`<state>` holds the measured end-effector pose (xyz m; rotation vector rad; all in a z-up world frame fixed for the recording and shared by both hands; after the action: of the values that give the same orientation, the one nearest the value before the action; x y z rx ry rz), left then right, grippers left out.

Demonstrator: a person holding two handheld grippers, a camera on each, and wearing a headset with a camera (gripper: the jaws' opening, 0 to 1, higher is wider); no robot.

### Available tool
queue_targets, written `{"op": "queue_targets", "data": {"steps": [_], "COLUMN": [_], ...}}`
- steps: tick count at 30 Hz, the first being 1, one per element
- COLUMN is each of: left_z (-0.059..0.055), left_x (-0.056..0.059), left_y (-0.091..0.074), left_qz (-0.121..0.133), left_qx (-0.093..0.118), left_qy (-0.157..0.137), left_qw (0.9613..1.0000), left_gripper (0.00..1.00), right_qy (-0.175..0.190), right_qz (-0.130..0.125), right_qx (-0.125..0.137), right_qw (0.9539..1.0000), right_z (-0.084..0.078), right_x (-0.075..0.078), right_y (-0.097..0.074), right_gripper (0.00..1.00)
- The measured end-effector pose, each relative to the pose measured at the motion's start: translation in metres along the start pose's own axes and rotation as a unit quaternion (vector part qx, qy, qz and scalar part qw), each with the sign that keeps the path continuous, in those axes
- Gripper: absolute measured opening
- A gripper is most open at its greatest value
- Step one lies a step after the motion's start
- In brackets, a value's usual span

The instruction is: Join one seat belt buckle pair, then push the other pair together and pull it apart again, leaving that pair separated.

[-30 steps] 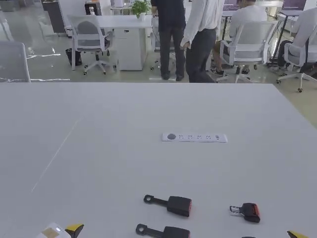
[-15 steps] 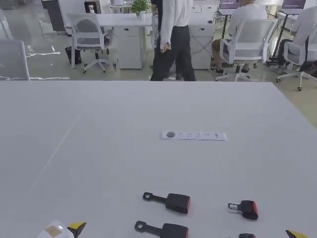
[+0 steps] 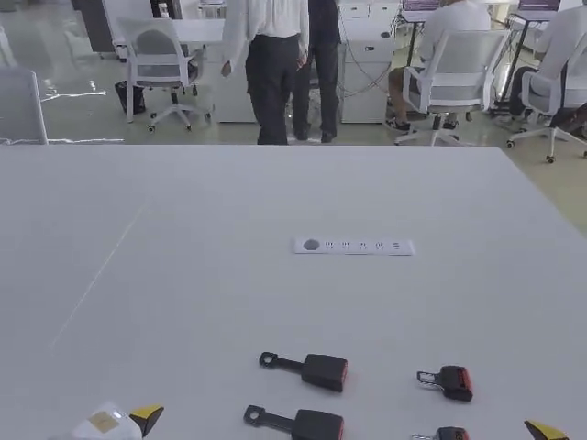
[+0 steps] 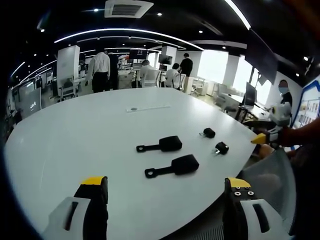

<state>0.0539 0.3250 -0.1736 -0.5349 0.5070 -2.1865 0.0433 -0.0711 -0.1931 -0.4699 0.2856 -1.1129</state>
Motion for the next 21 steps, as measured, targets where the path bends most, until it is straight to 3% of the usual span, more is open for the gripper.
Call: {"op": "queue_targets", "data": {"steps": [21], "left_z": [0.010], "left_x": [0.004], "left_y": [0.025], "left_qz": [-0.029], "left_qx": [-0.013], "left_qy": [0.027], "left_qw": [0.9991], "left_gripper": [0.96], "right_qy": [-0.010], "right_qz": [0.024], "right_qx": [-0.015], "right_qw": [0.9996], "right_z": [0.002], "right_x": [0.009], "right_y": [0.021], "right_gripper": [0.95]}}
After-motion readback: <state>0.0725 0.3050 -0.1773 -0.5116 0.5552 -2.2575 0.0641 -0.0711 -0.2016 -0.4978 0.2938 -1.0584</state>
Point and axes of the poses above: the centre of the closed fingertips' face, and the gripper's own axes: y roughly forward along the fingers, x roughly to its right, z roughly out of its top, the point moved 9 cm from there along -y, roughly backward along the fingers, and after that the axes turned 6 degrees about -z, right-handed, at the moved point
